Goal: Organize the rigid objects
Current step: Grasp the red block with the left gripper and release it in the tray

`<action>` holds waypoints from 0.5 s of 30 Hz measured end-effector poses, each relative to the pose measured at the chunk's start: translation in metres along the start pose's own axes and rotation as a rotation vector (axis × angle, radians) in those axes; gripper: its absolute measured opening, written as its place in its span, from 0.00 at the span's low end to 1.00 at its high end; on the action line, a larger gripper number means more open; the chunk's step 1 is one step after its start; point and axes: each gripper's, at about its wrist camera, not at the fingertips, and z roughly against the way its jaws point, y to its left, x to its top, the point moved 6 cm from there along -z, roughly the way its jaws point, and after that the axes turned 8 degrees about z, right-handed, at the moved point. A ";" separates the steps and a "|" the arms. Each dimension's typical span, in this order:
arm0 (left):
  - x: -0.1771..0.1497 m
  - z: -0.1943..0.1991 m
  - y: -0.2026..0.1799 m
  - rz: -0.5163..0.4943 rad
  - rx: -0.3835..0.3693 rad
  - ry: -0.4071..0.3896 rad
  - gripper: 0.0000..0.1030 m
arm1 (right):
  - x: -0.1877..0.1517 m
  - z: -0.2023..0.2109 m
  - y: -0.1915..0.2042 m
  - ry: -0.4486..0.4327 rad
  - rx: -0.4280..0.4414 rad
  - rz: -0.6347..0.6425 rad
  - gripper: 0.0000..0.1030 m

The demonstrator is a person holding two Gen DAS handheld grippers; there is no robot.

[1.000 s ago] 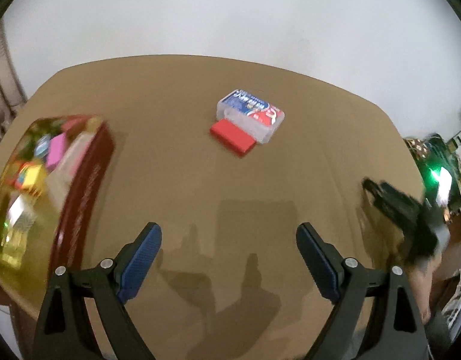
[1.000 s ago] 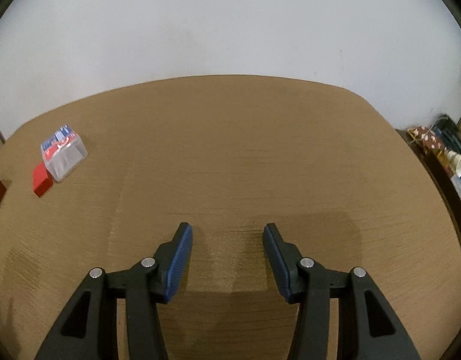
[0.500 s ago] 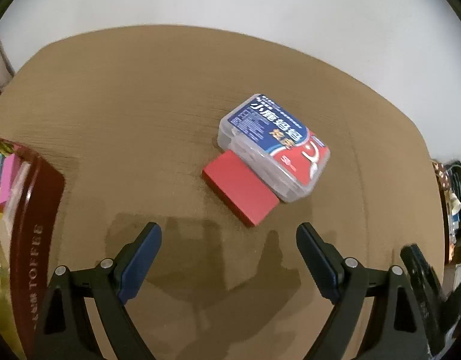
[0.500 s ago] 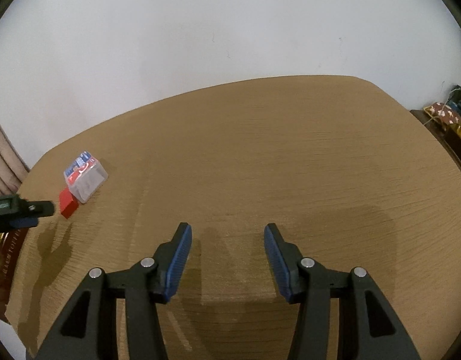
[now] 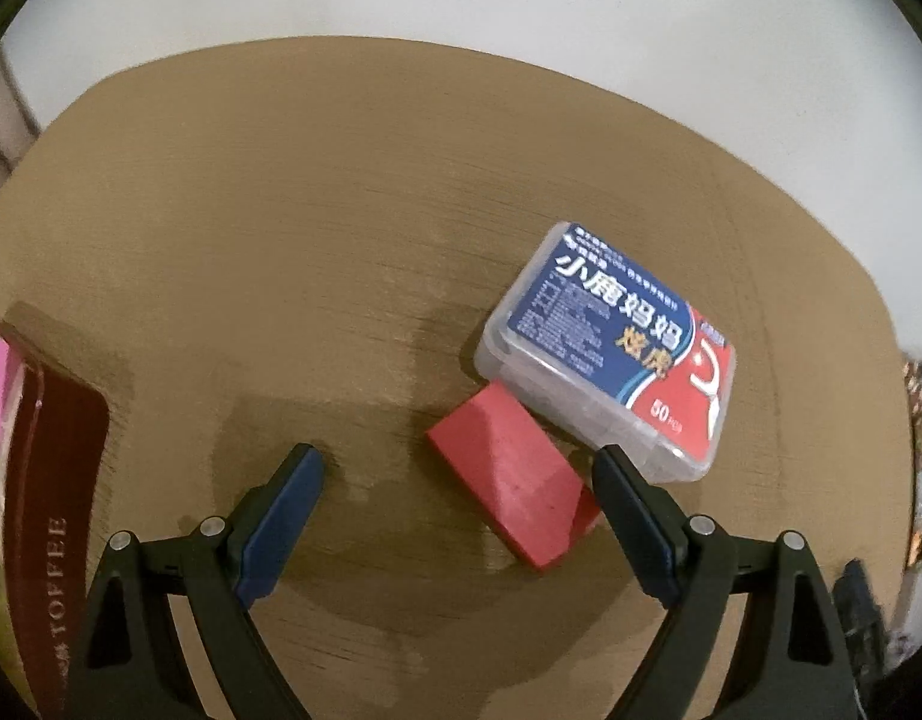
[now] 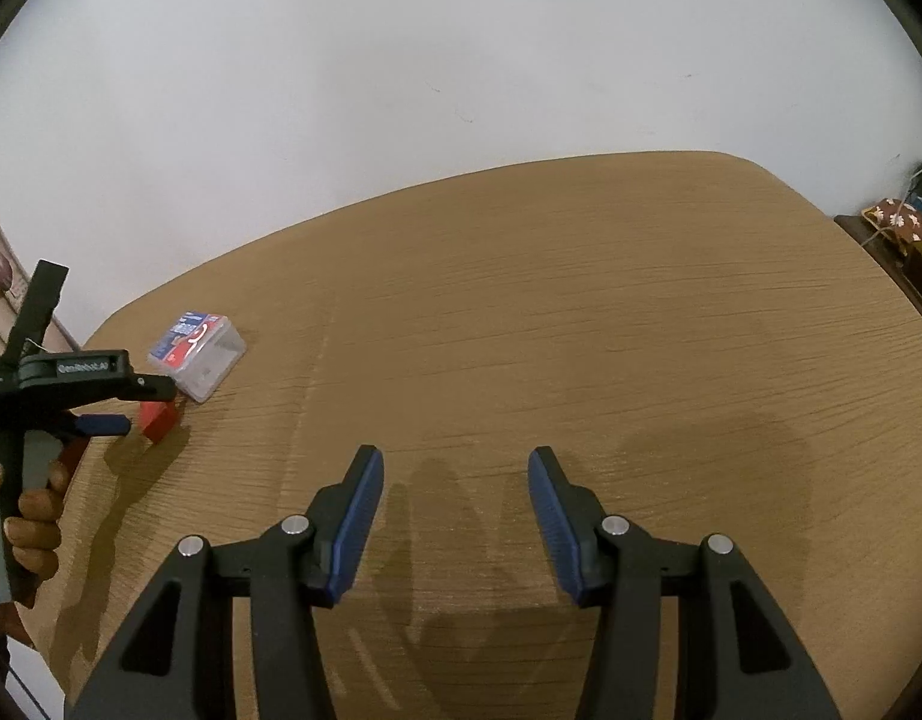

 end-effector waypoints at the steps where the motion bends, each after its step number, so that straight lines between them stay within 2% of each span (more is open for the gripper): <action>1: -0.001 0.000 0.000 -0.010 0.004 -0.002 0.83 | -0.001 0.000 -0.001 -0.001 0.001 0.000 0.50; 4: -0.004 0.005 0.002 -0.019 -0.003 -0.012 0.74 | 0.000 0.001 -0.001 -0.001 0.002 -0.002 0.50; 7: 0.002 0.002 0.013 -0.021 -0.010 -0.009 0.61 | 0.000 0.002 -0.001 -0.001 0.004 -0.003 0.50; 8: -0.001 0.002 0.016 -0.026 -0.007 -0.008 0.51 | -0.001 0.003 -0.001 -0.001 0.004 -0.005 0.50; 9: 0.000 0.002 0.019 -0.047 0.033 -0.013 0.38 | -0.001 0.003 -0.001 -0.002 0.004 -0.008 0.50; 13: 0.002 0.001 0.022 -0.104 0.045 -0.012 0.38 | -0.001 0.003 -0.002 0.001 0.005 -0.012 0.50; 14: 0.004 0.000 0.021 -0.119 0.056 -0.012 0.43 | -0.001 0.003 -0.002 0.001 0.006 -0.012 0.50; 15: 0.005 -0.001 0.021 -0.126 0.067 -0.013 0.54 | -0.001 0.003 -0.002 0.001 0.005 -0.012 0.50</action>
